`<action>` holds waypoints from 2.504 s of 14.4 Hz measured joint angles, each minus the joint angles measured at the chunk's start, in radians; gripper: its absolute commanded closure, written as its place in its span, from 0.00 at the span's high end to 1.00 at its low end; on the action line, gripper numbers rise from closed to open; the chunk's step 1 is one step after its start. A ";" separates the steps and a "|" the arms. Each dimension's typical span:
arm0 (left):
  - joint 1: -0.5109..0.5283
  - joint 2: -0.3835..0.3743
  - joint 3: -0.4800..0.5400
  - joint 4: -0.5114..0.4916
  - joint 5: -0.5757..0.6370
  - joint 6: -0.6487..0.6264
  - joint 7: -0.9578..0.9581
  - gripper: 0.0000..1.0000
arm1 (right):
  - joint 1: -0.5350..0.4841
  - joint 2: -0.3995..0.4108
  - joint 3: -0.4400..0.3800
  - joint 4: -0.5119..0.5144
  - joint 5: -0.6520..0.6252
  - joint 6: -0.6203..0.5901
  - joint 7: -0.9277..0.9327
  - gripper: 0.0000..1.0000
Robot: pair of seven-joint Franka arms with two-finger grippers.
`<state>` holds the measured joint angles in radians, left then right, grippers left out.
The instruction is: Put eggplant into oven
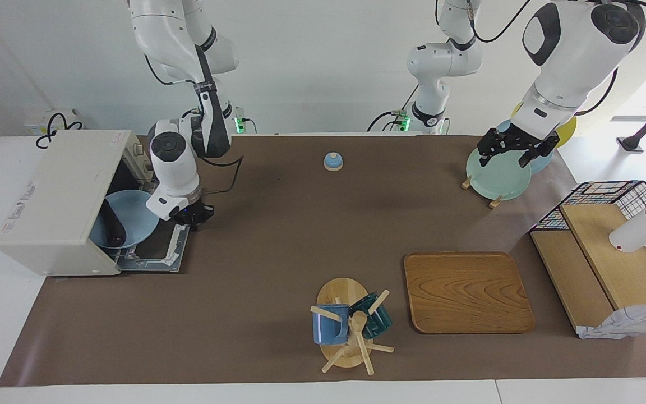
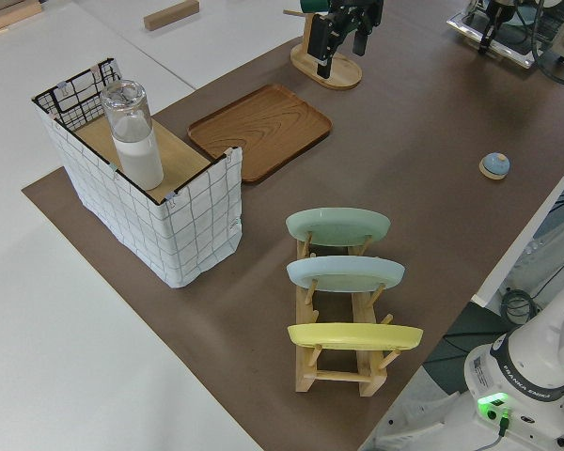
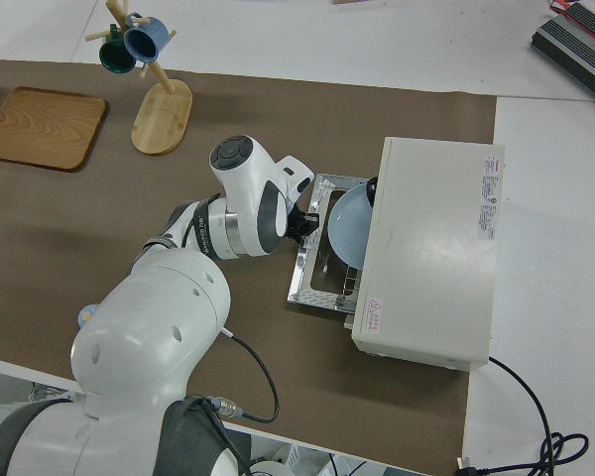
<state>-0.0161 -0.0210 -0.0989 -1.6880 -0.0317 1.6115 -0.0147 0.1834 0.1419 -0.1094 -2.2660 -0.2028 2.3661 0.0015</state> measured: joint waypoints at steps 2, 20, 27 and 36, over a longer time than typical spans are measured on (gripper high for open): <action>0.000 0.000 0.000 0.000 0.000 0.000 0.000 1.00 | 0.009 0.000 0.007 0.030 -0.040 -0.061 -0.003 0.00; 0.000 0.000 0.000 0.000 0.000 0.000 -0.001 1.00 | -0.136 -0.139 -0.001 0.547 0.073 -0.742 -0.317 1.00; 0.000 0.000 0.000 0.000 0.000 0.000 -0.001 1.00 | -0.124 -0.142 0.000 0.627 0.136 -0.838 -0.283 1.00; 0.000 0.000 0.000 0.000 0.000 0.000 -0.001 1.00 | -0.096 -0.171 -0.002 0.602 0.140 -0.853 -0.274 1.00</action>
<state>-0.0161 -0.0210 -0.0989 -1.6880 -0.0317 1.6115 -0.0158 0.0872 -0.0290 -0.1112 -1.6636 -0.0633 1.5126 -0.2726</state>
